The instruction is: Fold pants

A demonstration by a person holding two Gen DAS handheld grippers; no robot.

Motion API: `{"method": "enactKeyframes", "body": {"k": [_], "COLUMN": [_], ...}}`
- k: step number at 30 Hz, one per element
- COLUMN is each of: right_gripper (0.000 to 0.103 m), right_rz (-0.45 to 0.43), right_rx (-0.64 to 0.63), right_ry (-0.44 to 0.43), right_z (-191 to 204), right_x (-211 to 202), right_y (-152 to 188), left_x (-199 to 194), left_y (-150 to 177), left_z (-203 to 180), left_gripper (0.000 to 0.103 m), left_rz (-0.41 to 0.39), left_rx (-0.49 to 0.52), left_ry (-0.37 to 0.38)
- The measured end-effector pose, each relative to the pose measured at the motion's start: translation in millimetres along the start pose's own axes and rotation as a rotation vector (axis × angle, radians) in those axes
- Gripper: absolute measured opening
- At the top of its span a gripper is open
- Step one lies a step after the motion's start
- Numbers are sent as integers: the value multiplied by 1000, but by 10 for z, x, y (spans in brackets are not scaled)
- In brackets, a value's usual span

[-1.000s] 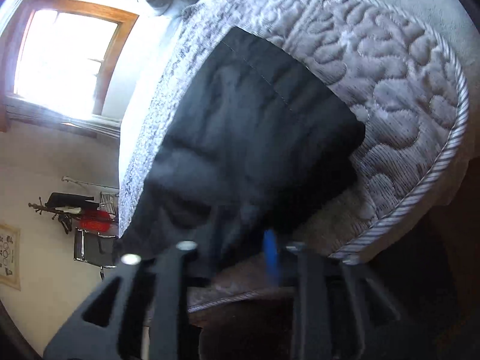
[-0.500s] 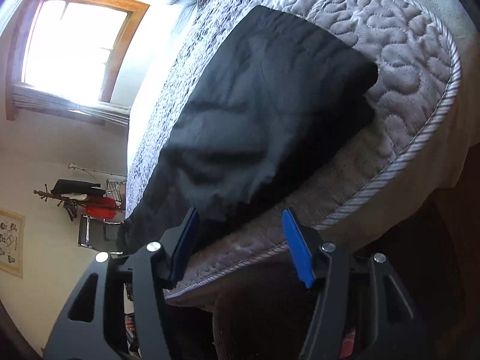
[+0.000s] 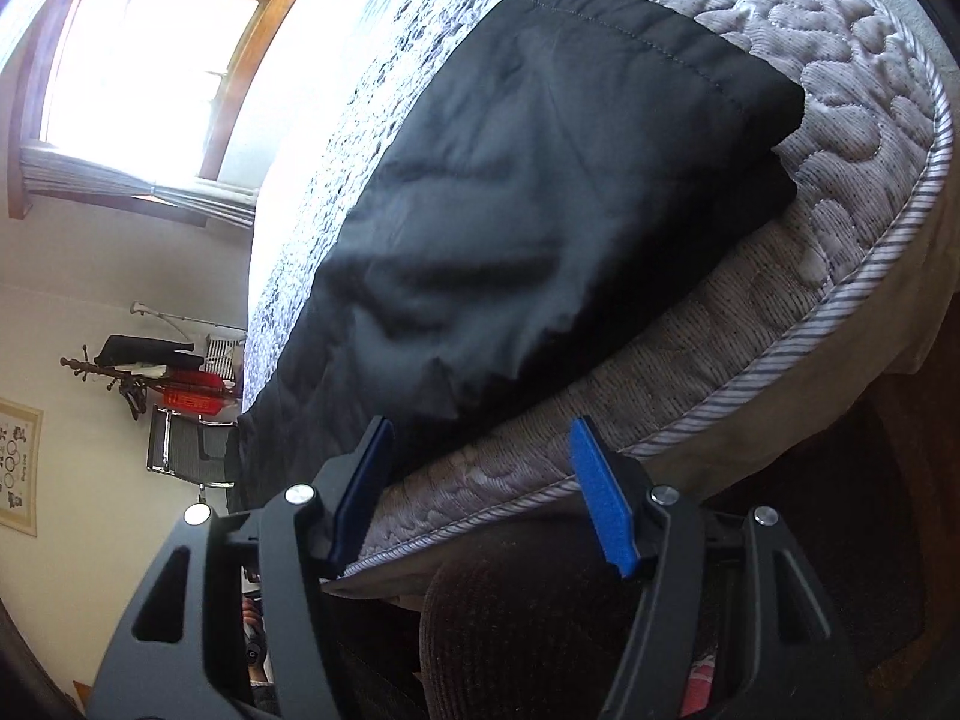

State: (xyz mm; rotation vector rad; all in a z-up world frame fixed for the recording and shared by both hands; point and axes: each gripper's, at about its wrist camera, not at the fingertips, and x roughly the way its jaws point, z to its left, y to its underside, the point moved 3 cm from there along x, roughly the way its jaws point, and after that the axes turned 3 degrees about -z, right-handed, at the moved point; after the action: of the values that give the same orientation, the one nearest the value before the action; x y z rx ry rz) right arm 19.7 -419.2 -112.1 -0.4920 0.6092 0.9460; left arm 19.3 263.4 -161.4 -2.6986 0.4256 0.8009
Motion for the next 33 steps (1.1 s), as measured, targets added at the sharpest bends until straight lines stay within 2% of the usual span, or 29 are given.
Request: {"method": "enactKeyframes", "body": {"k": [9, 11, 13, 14, 16, 19, 23, 25, 29, 31, 33], "right_gripper": [64, 67, 69, 69, 70, 70, 70, 70, 70, 71, 71], "right_rz": [12, 12, 2, -7, -13, -17, -71, -86, -117, -121, -135], "right_rx": [-9, -1, 24, 43, 81, 121, 168, 178, 225, 248, 230], "right_ry": [-30, -47, -71, -89, -105, -114, -117, -121, -125, -129, -137], "right_z": [23, 13, -18, -43, -95, -178, -269, -295, -378, -388, -339], "right_x": [14, 0, -38, -54, -58, -33, -52, -31, 31, 86, 120], "right_y": [25, 37, 41, 43, 47, 50, -11, -44, -151, -189, -240], "left_x": [182, 144, 78, 84, 114, 110, 72, 46, 104, 179, 243], "left_y": [-115, -103, -89, -83, -62, -27, 11, 42, 62, 38, 10], "left_z": [104, 104, 194, 214, 249, 268, 304, 291, 219, 189, 129], "left_gripper": [99, 94, 84, 78, 49, 48, 50, 62, 75, 90, 97], "left_rz": [0, -20, -51, -55, -63, -72, -53, -45, -41, -43, -48], "left_rx": [-60, -51, -62, -59, -14, 31, -1, 4, 4, -14, -17], "left_ry": [-11, 2, 15, -5, -79, -99, -105, -95, -72, -50, -44]}}
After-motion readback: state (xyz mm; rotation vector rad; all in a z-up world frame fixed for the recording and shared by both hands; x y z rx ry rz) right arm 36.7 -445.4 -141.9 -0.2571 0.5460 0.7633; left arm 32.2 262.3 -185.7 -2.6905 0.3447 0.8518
